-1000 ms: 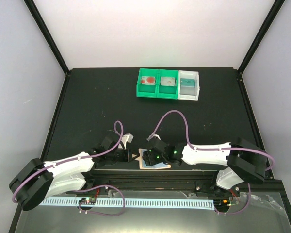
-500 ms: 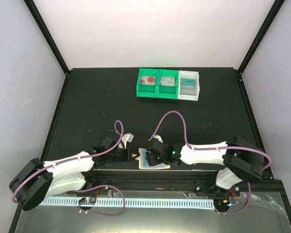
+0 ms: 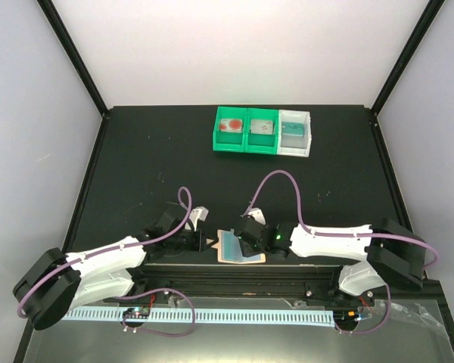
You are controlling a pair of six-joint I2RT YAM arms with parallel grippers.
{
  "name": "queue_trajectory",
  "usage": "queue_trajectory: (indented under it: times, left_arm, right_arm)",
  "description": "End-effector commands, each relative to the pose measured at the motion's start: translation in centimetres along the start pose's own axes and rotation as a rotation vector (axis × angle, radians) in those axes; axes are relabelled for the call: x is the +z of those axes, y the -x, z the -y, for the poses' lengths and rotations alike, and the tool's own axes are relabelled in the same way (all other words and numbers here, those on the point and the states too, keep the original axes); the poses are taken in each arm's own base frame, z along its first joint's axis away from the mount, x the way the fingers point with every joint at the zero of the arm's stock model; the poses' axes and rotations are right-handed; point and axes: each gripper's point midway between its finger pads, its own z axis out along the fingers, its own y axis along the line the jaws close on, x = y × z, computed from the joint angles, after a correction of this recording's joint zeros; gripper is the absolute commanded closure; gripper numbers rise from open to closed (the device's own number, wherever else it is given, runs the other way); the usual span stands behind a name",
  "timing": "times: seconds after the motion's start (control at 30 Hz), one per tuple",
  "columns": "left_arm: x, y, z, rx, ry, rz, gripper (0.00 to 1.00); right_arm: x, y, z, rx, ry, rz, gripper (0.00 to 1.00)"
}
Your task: Take the credit cards out of the card holder
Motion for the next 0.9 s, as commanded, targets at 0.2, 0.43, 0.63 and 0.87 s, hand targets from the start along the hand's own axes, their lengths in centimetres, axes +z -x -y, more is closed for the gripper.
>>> queue_trajectory:
  times: [0.2,0.43,0.63,0.87]
  left_arm:
    - [-0.7,1.2,2.0,0.031,-0.055,0.043,0.98]
    - [-0.8,1.0,2.0,0.023,-0.07,0.044,0.98]
    - [-1.1,0.9,1.8,0.025,-0.064,0.056,0.98]
    - [-1.0,0.6,1.5,0.008,-0.072,0.06,0.98]
  right_arm:
    - [-4.2,2.4,-2.6,0.069,0.195,0.103,0.41]
    - [-2.4,1.7,-5.5,0.06,0.302,0.044,0.33]
    - [-0.8,0.9,-6.4,0.073,0.329,0.003,0.29]
    - [0.5,0.0,-5.6,0.082,0.279,-0.027,0.3]
